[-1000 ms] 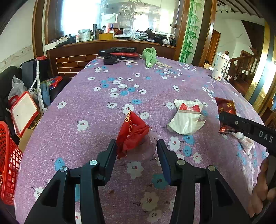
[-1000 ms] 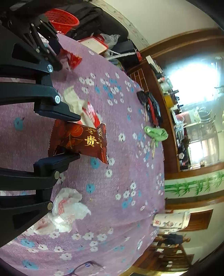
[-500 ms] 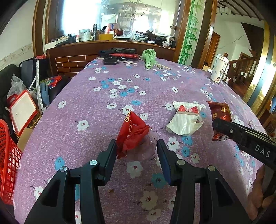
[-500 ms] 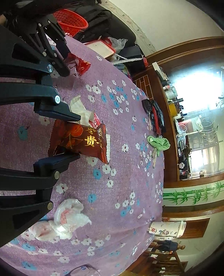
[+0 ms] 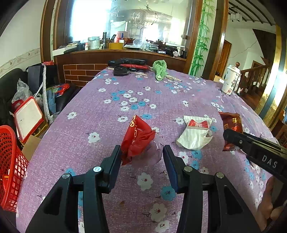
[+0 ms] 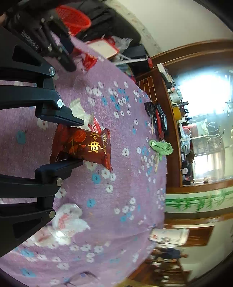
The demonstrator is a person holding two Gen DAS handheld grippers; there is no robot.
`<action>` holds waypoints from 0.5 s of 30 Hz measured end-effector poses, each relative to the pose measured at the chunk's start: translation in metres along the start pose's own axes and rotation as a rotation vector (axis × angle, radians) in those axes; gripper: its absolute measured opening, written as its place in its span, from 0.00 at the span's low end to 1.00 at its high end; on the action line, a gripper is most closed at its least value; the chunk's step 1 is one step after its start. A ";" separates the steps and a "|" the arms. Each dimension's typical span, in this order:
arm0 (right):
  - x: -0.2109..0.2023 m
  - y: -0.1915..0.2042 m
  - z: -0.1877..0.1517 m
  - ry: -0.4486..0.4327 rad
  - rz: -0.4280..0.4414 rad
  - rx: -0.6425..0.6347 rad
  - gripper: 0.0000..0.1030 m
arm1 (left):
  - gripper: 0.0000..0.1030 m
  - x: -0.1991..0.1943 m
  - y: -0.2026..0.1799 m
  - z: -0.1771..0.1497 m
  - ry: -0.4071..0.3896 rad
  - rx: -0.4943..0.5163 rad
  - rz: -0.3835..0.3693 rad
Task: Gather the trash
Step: 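Lift the red wrapper and candy packet and carry them toward the wastebasket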
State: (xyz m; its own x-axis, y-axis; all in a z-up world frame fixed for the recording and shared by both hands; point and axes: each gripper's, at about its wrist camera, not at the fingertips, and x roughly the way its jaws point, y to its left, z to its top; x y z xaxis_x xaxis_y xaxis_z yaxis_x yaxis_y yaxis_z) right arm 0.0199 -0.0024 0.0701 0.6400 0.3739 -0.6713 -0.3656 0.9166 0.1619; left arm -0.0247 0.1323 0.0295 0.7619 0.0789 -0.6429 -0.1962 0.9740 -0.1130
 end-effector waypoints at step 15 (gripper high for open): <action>-0.082 -0.005 -0.016 -0.040 0.044 0.032 0.39 | 0.44 -0.054 -0.009 -0.002 -0.049 0.013 -0.012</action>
State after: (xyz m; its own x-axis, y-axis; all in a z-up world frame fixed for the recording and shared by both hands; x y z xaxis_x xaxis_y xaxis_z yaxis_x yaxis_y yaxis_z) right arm -0.0415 -0.0401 0.1124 0.6509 0.4184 -0.6334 -0.3721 0.9032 0.2142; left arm -0.0654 0.1193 0.0635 0.7935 0.0773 -0.6036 -0.1792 0.9776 -0.1105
